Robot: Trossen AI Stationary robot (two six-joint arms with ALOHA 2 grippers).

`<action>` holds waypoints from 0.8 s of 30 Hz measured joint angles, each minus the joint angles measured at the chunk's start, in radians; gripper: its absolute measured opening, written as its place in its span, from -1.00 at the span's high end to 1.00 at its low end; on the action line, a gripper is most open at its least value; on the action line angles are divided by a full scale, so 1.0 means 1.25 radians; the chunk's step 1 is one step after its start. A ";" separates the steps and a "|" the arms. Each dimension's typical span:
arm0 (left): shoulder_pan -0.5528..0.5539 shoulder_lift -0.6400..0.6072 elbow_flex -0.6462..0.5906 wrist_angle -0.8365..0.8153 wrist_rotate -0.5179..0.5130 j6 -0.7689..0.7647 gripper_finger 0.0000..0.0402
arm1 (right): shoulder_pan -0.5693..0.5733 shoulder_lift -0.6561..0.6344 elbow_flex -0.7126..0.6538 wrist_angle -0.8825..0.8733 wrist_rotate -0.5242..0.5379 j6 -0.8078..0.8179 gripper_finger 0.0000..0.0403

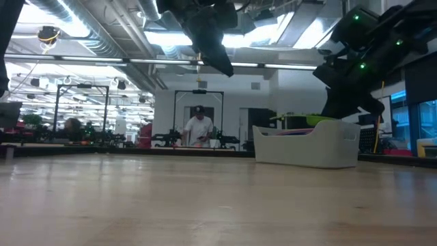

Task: Nest measuring cups in basket
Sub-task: Stack the green measuring cup on top of the red measuring cup in the bin

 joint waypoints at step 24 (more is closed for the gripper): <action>0.000 0.000 0.000 0.000 0.000 0.000 0.44 | 0.000 0.031 0.000 0.012 -0.017 -0.016 0.42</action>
